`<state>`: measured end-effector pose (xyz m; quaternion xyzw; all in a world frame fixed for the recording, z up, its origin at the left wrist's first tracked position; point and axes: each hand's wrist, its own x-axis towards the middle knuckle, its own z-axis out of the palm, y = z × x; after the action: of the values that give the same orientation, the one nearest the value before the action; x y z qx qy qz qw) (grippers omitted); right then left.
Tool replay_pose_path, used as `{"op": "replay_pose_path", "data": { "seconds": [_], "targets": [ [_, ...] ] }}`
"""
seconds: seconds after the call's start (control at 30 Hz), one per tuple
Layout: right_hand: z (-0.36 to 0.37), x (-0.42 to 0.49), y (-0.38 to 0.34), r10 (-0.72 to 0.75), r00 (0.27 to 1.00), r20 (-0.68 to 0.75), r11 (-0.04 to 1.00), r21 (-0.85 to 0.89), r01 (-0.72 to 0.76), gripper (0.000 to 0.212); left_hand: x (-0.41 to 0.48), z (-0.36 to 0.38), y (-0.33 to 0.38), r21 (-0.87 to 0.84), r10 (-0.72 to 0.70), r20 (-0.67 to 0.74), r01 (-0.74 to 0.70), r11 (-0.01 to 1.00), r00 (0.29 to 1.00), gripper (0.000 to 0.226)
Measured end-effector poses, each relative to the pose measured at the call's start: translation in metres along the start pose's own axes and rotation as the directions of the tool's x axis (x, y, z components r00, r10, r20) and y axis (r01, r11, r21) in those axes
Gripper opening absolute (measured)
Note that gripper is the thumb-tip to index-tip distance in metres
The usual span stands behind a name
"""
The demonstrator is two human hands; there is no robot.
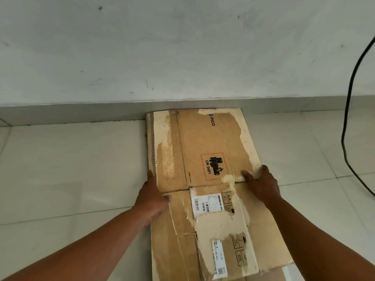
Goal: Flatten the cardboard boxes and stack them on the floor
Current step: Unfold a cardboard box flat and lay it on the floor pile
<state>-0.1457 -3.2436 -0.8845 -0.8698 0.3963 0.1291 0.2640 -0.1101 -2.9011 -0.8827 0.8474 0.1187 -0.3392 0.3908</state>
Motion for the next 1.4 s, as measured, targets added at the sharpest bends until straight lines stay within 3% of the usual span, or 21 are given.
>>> {"op": "replay_pose_path", "data": {
  "seconds": [0.23, 0.37, 0.5, 0.6, 0.67, 0.83, 1.0, 1.2, 1.4],
  "targets": [
    [0.000, 0.000, -0.006, 0.033, 0.999, -0.029, 0.996, -0.078, -0.036, 0.085, -0.003, -0.005, 0.007, 0.151, 0.024, -0.087, -0.011, 0.989, 0.996, 0.087],
    [-0.010, -0.038, -0.023, -0.070, 0.992, -0.105, 0.984, -0.169, 0.052, 0.072, -0.031, -0.021, 0.013, 0.162, 0.015, -0.032, -0.009, 0.987, 0.999, 0.088],
    [-0.041, -0.111, -0.036, -0.089, 0.983, 0.159, 0.963, -0.238, 0.126, 0.067, -0.113, -0.050, 0.025, 0.171, -0.049, 0.041, 0.041, 0.984, 0.998, 0.083],
    [-0.089, -0.179, -0.063, -0.048, 0.899, 0.436, 0.935, -0.296, 0.194, 0.055, -0.187, -0.094, 0.044, 0.145, -0.067, 0.093, 0.053, 0.988, 0.993, 0.070],
    [-0.125, -0.223, -0.085, -0.029, 0.840, 0.541, 0.922, -0.311, 0.232, 0.047, -0.229, -0.124, 0.061, 0.135, -0.063, 0.099, 0.050, 0.990, 0.993, 0.061],
    [-0.238, -0.331, -0.175, -0.030, 0.809, 0.587, 0.944, -0.249, 0.216, 0.038, -0.342, -0.224, 0.134, 0.110, -0.027, 0.058, 0.021, 0.994, 0.998, 0.056],
    [-0.344, -0.426, -0.268, -0.153, 0.823, 0.547, 0.938, -0.180, 0.295, 0.034, -0.452, -0.338, 0.206, 0.094, 0.047, 0.020, -0.049, 0.994, 0.999, 0.044],
    [-0.412, -0.540, -0.388, -0.393, 0.787, 0.476, 0.860, -0.112, 0.497, 0.035, -0.580, -0.481, 0.217, -0.008, 0.143, -0.194, -0.147, 0.989, 0.971, 0.039],
    [-0.375, -0.660, -0.498, -0.582, 0.653, 0.485, 0.731, -0.041, 0.681, 0.031, -0.679, -0.601, 0.110, -0.049, 0.093, -0.446, -0.127, 0.991, 0.890, 0.037]
  ]
}}
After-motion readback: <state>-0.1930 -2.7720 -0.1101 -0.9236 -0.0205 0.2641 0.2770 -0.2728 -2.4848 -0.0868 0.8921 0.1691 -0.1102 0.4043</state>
